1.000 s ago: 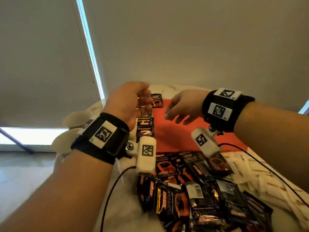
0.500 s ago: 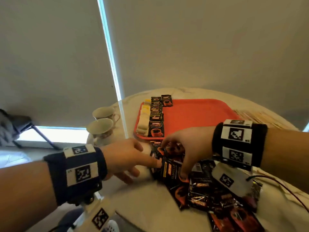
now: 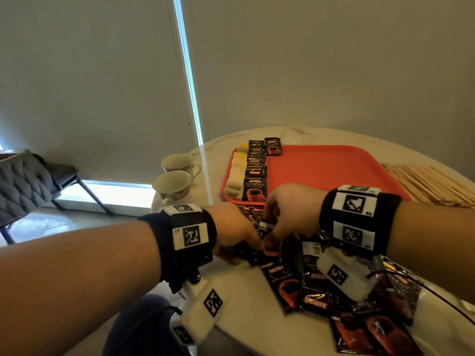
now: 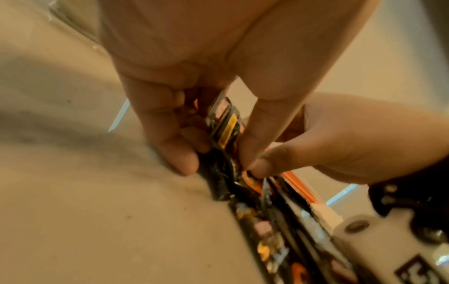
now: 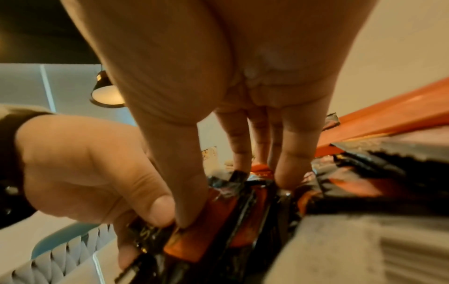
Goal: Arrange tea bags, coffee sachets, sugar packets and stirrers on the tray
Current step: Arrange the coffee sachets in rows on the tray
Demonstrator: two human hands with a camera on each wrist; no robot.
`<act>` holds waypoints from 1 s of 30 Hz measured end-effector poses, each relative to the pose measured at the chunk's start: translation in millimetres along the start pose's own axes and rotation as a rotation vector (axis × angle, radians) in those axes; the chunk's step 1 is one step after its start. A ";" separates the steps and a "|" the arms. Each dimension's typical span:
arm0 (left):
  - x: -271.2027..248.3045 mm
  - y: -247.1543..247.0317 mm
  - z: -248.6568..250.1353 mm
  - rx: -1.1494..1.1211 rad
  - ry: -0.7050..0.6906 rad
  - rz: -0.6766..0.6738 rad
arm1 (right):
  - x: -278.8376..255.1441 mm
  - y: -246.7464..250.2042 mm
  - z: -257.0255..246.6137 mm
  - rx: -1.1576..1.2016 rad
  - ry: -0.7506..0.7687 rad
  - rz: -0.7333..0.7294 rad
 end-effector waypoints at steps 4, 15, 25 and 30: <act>-4.9 7.1 0.9 -0.122 0.002 0.016 | 1.6 1.6 4.2 0.096 0.000 -0.006; 0.1 20.7 -8.8 -0.412 -0.132 0.183 | 14.4 1.1 -4.4 0.407 -0.012 0.075; -17.3 38.7 23.0 -0.562 -0.301 0.279 | 19.7 1.8 -13.5 0.949 0.055 -0.070; -22.5 27.9 14.4 -0.291 -0.228 0.223 | 17.6 7.6 5.6 0.843 -0.053 -0.067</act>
Point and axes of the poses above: each hand's wrist, its own x-axis towards the middle knuckle, its own y-axis out of the back of the hand, z = x × y, the point moved 7 cm from there along x, towards the middle knuckle, and after that the axes turned 1 degree about y, right-handed, at the moved point
